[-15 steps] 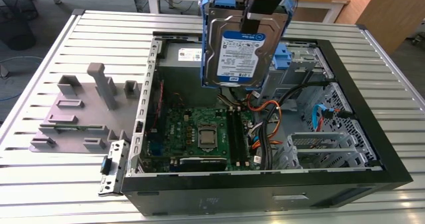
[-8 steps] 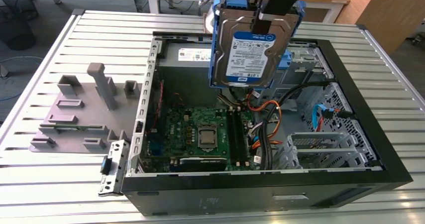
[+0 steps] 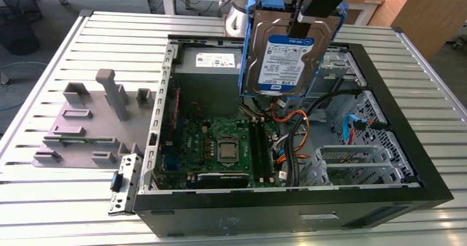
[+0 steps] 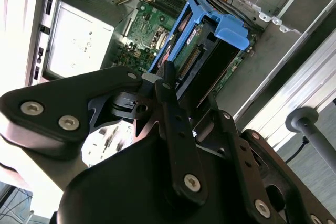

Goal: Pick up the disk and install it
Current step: 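Pick up the disk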

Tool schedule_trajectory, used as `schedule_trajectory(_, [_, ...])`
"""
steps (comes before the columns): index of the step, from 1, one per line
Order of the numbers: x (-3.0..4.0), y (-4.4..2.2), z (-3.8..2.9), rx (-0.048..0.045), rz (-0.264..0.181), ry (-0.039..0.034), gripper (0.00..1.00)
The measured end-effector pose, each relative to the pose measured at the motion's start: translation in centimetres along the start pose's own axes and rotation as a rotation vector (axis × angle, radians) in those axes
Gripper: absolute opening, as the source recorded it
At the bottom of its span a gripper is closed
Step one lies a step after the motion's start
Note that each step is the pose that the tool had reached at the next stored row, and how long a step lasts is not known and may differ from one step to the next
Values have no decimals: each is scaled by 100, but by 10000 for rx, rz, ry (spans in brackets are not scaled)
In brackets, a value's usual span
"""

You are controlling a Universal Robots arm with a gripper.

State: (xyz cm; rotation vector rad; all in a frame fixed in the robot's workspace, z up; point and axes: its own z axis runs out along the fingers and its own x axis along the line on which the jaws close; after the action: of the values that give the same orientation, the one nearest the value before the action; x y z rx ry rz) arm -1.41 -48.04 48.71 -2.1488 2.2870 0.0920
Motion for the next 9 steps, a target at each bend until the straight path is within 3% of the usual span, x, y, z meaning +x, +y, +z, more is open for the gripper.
schedule_trajectory(4, [-4,-60,-2,0,0,0,35])
schedule_trajectory(9, [-4,-68,-3,0,1,0,35])
